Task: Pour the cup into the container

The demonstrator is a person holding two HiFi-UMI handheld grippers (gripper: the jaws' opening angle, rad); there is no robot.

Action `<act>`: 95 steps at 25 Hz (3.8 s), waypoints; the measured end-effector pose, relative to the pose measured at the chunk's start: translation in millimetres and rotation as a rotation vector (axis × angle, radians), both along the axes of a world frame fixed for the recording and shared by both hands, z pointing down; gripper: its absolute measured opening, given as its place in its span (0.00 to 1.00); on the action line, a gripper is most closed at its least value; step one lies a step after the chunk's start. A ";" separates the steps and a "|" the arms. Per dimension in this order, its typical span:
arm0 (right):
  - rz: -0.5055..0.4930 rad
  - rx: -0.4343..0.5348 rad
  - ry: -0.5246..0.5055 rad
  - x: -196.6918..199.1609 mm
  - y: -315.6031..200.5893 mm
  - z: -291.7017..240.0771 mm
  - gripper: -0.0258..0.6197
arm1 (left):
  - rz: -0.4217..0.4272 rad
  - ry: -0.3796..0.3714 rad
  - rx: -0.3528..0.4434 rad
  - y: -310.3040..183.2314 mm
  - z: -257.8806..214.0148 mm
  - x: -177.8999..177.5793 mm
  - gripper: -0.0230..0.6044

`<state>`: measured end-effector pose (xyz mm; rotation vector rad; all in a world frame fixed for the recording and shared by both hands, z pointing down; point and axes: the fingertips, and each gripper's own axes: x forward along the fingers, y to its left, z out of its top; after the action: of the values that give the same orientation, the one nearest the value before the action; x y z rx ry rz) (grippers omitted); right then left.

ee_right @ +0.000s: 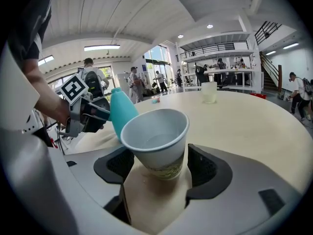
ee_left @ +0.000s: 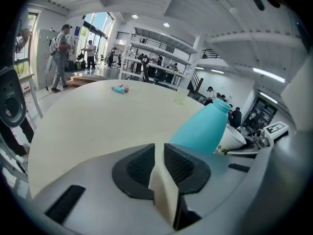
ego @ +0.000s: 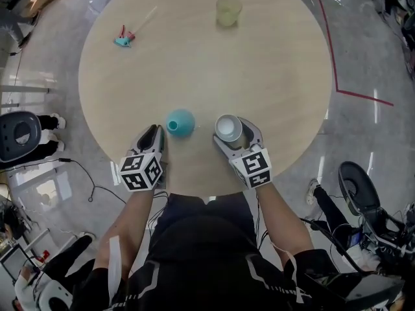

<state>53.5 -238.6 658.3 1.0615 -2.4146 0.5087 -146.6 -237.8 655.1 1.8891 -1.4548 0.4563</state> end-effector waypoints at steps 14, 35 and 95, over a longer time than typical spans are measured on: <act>0.002 0.064 0.003 -4.9 -0.2 -7.0 0.51 | 0.036 0.010 0.019 3.6 -10.0 1.2 0.12; -0.143 0.114 0.190 -47.2 -22.5 -95.4 0.51 | 0.068 0.063 0.153 -3.2 -66.6 -5.2 0.04; -0.399 0.151 0.869 -79.9 -30.1 -81.3 0.51 | 0.222 0.105 0.226 -10.3 -79.9 21.7 0.04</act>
<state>-26.4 -268.7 576.9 0.6244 -1.8000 -0.2449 -124.9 -248.1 575.2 2.2328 -1.2767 0.2988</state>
